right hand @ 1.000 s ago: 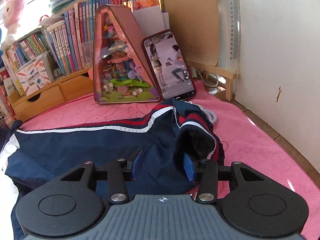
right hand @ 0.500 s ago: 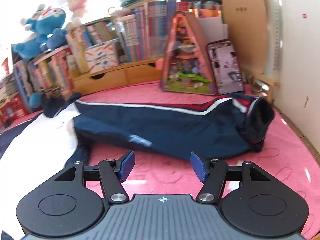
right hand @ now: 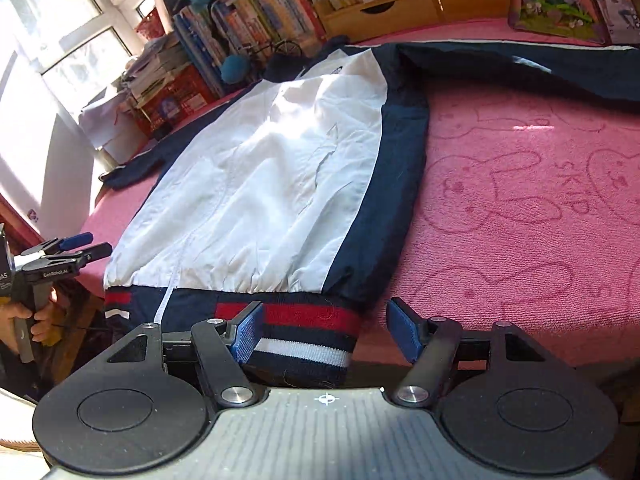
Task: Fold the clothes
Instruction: 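Grasp the striped waistband with the right gripper and pull it straight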
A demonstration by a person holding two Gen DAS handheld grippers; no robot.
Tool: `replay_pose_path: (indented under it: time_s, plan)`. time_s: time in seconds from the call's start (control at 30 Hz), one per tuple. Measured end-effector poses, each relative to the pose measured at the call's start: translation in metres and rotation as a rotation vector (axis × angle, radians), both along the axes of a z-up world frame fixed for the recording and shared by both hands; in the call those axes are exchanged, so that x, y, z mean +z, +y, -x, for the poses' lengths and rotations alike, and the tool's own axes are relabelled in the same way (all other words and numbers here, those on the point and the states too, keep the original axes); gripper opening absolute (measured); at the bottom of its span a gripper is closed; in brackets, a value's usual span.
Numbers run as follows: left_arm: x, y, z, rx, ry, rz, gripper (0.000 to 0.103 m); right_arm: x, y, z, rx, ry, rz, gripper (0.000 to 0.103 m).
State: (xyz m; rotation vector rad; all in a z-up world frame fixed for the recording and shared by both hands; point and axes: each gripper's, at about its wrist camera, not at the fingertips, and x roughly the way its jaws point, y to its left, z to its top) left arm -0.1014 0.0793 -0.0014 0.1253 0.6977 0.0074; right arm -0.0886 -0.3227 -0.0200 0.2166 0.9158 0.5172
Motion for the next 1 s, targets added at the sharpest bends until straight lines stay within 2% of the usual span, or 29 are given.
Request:
replay_pose_path:
  time_s: [0.03,0.07,0.1,0.13,0.2,0.27,0.33,0.43,0.53,0.6,0.67,0.73,0.77,0.8,0.93,1.0]
  plan:
    - [0.000,0.000,0.001,-0.001,-0.001,0.001,0.092,0.001,0.004,0.002,-0.004,0.004,0.021,0.067]
    - [0.000,0.000,0.002,-0.003,-0.001,0.003,0.092,0.001,0.007,0.002,-0.017,0.031,0.026,0.061]
    - [0.000,0.000,0.003,-0.005,-0.005,0.007,0.092,-0.002,0.008,0.001,-0.035,0.069,0.001,0.044]
    - [0.000,0.000,0.004,-0.007,-0.008,0.011,0.092,-0.005,0.005,0.001,-0.053,0.108,-0.037,0.038]
    - [0.003,0.000,0.002,-0.010,-0.017,0.020,0.092,-0.010,0.005,0.000,-0.085,0.159,-0.063,0.014]
    - [0.007,0.001,-0.001,-0.014,-0.029,0.035,0.092,-0.004,0.006,0.000,-0.056,0.200,-0.169,0.011]
    - [0.013,0.001,-0.007,-0.019,-0.041,0.039,0.092,0.007,0.013,0.004,0.041,0.207,-0.250,0.010]
    - [0.018,0.002,-0.017,-0.021,-0.059,0.031,0.095,0.013,0.026,0.009,0.123,0.188,-0.139,0.011]
    - [0.018,0.006,-0.032,-0.019,-0.060,0.020,0.095,-0.007,0.021,-0.003,0.091,0.245,0.026,0.012]
    - [0.017,0.008,-0.041,-0.023,-0.057,0.014,0.095,-0.009,0.005,-0.012,0.061,0.275,0.017,0.014]
    - [0.018,0.011,-0.054,-0.030,-0.065,-0.002,0.095,0.008,-0.011,-0.018,0.061,0.267,-0.015,0.020]
    - [0.022,0.014,-0.071,-0.036,-0.076,-0.023,0.095,0.036,-0.019,-0.025,0.051,0.167,0.022,0.037]
    - [0.024,0.015,-0.081,-0.040,-0.084,-0.033,0.095,0.051,-0.022,-0.029,0.040,0.109,0.047,0.054]
    - [0.026,0.017,-0.093,-0.047,-0.093,-0.040,0.095,0.064,-0.022,-0.036,0.028,0.048,0.073,0.062]
    - [0.032,0.010,-0.155,-0.097,-0.138,-0.067,0.095,0.105,0.000,-0.092,0.010,-0.237,0.235,0.063]
    - [0.032,0.004,-0.185,-0.113,-0.152,-0.072,0.095,0.106,0.024,-0.144,0.024,-0.317,0.246,0.062]
